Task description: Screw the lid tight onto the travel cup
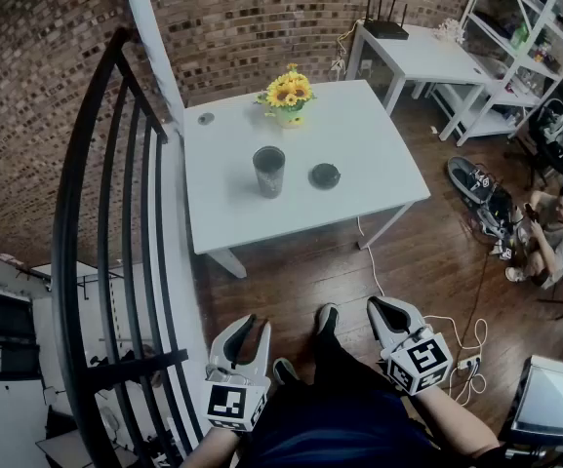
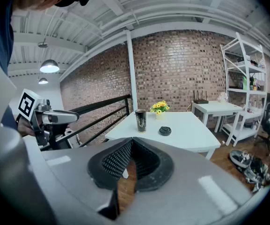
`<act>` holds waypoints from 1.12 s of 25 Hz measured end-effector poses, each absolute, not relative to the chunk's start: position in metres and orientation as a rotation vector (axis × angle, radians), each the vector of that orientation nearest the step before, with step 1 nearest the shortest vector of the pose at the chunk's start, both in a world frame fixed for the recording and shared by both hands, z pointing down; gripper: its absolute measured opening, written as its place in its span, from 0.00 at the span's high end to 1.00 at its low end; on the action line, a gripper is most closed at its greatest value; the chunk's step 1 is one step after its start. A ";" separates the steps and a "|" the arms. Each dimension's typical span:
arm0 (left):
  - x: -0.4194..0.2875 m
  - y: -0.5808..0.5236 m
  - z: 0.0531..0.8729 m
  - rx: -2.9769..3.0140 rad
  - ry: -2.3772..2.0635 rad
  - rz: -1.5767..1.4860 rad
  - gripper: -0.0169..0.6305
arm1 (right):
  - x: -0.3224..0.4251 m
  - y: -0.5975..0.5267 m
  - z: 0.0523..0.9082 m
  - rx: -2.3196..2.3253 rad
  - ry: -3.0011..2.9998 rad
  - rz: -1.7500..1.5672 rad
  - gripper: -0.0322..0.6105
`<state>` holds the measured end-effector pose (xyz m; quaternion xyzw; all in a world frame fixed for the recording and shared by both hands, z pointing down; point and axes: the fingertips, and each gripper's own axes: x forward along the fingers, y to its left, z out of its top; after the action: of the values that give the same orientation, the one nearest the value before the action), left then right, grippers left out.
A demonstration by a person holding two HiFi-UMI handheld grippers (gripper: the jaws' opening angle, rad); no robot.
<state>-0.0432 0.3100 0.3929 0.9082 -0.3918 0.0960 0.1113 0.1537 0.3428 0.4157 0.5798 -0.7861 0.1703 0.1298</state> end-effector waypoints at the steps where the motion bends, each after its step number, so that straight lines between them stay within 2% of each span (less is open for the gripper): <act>1: -0.041 0.300 0.395 2.666 -1.169 0.292 0.85 | 0.154 0.330 0.418 1.664 -2.294 0.453 0.93; 11: 0.002 0.188 0.414 2.607 -1.346 0.508 0.85 | 0.185 0.194 0.427 1.462 -2.367 0.205 0.93; 12: 0.006 0.177 0.414 2.592 -1.355 0.515 0.85 | 0.192 0.180 0.429 1.451 -2.354 0.202 0.90; 14: 0.012 0.155 0.416 2.572 -1.367 0.530 0.83 | 0.208 0.153 0.440 1.429 -2.314 0.222 0.76; 15: 0.015 0.146 0.419 2.567 -1.367 0.548 0.83 | 0.214 0.140 0.448 1.410 -2.290 0.234 0.72; 19: 0.016 0.110 0.447 2.559 -1.334 0.671 0.73 | 0.229 0.094 0.482 1.221 -2.181 0.192 0.66; 21: 0.016 0.091 0.466 2.550 -1.289 0.730 0.68 | 0.229 0.073 0.504 1.064 -2.133 0.165 0.55; 28: 0.017 0.051 0.499 2.579 -1.038 0.752 0.64 | 0.234 0.013 0.572 0.657 -1.908 0.206 0.51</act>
<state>0.0172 0.0511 0.4987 0.8879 -0.3572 0.2588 0.1305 0.2345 0.0125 0.5723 0.2749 -0.7987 0.0864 0.5282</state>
